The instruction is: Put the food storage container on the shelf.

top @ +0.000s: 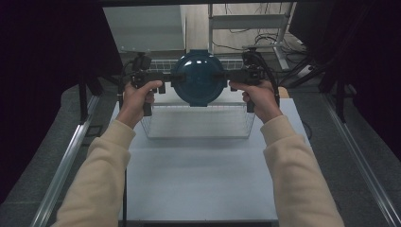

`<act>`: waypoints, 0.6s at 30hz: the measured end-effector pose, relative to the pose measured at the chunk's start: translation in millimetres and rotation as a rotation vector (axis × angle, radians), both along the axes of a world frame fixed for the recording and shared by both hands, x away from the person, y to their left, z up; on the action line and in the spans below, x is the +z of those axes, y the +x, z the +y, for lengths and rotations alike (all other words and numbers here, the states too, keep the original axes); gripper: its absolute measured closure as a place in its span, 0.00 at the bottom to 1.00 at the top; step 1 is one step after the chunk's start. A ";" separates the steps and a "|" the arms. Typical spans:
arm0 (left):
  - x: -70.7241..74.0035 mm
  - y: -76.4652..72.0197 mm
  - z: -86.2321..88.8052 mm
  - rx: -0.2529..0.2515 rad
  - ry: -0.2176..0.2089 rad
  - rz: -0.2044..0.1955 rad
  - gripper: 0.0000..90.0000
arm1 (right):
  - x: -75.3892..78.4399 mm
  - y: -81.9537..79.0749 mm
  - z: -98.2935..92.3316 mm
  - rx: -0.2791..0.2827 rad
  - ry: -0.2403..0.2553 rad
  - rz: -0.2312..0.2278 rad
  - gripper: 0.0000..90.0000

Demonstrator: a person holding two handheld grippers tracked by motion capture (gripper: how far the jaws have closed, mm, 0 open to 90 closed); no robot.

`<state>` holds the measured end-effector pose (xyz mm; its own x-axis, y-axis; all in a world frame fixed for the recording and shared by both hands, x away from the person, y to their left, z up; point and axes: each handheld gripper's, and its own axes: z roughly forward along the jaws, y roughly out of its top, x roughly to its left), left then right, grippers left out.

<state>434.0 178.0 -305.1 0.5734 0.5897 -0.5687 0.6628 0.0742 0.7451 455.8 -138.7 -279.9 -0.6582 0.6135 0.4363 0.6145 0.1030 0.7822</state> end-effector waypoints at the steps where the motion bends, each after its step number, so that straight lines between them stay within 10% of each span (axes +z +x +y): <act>1: -2.0 2.5 0.4 0.001 -0.001 0.006 0.45 | -2.4 2.8 0.3 -0.002 0.000 0.009 0.41; 7: -10.8 13.4 1.5 0.000 -0.001 0.044 0.45 | -13.1 13.6 2.7 -0.016 0.001 0.046 0.41; 18: -27.5 38.1 5.0 0.016 -0.125 0.141 0.43 | -22.6 28.1 1.2 -0.082 0.070 0.101 0.40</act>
